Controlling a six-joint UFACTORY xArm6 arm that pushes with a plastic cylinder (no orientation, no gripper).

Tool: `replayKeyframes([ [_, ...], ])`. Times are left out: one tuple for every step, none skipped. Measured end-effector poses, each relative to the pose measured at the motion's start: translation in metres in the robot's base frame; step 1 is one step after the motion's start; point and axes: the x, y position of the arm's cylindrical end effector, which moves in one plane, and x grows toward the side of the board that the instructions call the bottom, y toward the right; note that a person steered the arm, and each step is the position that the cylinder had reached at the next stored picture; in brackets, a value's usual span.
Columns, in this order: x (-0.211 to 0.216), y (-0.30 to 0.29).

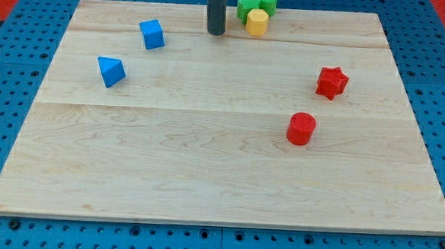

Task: Push the yellow heart closer to the group of blocks

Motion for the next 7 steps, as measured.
replayKeyframes([
  [-0.003, -0.001],
  [-0.003, -0.028],
  [-0.005, -0.063],
  [-0.023, -0.071],
  [-0.036, -0.071],
  [-0.044, -0.070],
  [-0.044, -0.062],
])
